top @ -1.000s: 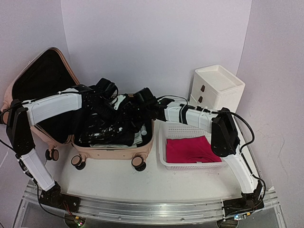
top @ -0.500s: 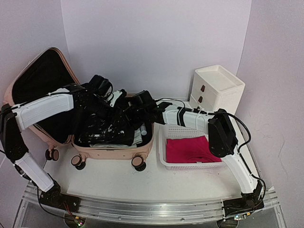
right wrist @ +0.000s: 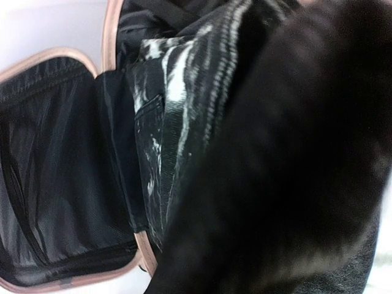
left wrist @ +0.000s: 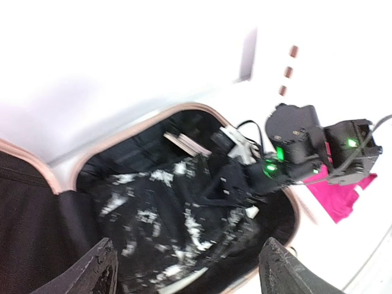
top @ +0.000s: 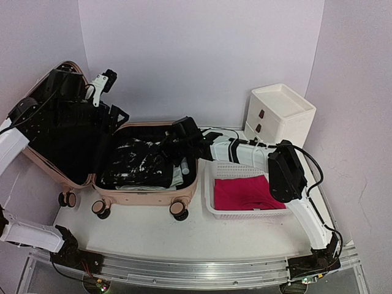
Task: Open, take out, and arrange the luggage
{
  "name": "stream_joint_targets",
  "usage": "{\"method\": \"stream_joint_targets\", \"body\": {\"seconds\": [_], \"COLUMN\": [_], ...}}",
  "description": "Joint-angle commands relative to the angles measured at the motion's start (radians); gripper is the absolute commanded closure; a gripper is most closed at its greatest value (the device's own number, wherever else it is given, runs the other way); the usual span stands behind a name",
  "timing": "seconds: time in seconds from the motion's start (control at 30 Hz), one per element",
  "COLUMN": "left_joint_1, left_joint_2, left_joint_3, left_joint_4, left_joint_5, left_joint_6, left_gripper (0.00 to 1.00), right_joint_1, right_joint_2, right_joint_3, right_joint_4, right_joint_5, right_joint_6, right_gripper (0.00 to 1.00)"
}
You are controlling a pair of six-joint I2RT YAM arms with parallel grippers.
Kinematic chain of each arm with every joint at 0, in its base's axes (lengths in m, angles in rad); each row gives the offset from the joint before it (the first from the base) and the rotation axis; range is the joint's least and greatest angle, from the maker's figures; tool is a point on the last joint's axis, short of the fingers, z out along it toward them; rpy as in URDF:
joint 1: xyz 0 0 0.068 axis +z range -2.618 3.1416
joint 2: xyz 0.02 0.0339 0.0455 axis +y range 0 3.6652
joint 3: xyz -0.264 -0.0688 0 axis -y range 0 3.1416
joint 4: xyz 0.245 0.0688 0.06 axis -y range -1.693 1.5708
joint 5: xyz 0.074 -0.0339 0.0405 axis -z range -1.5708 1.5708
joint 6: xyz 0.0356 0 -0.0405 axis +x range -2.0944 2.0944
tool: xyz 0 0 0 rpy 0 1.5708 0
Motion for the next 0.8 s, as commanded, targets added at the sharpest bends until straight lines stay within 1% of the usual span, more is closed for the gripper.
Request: {"method": "stream_joint_targets", "body": {"seconds": [0.0,0.1,0.3,0.53,0.63,0.77], "left_joint_1": [0.004,0.005,0.005,0.007,0.007,0.007], "left_joint_2": [-0.011,-0.026,-0.067,-0.082,-0.068,-0.063], "left_joint_3": [0.0,-0.06,-0.207,-0.319,-0.329,-0.337], "left_joint_4": [0.062,0.123,0.249,0.342,0.344,0.349], "left_joint_5": [-0.095,-0.109,-0.164,-0.212,-0.212,-0.213], "left_joint_6": [0.062,0.076,0.086,0.109,0.12,0.124], "left_gripper": [0.19,0.18,0.17,0.17,0.17,0.17], "right_joint_1": [0.012,0.014,0.013,-0.036,-0.063,-0.139], "right_joint_2": [-0.167,-0.269,-0.433,-0.631,-0.73,-0.893], "right_joint_3": [0.058,0.004,-0.155,-0.433,-0.562,-0.736], "right_joint_4": [0.035,-0.061,-0.13,-0.129,-0.129,-0.131], "right_joint_5": [-0.084,-0.088,-0.082,-0.078,-0.086,-0.111], "right_joint_6": [-0.212,-0.312,-0.406,-0.341,-0.312,-0.291], "right_gripper": [1.0,1.0,1.0,1.0,1.0,1.0]}}
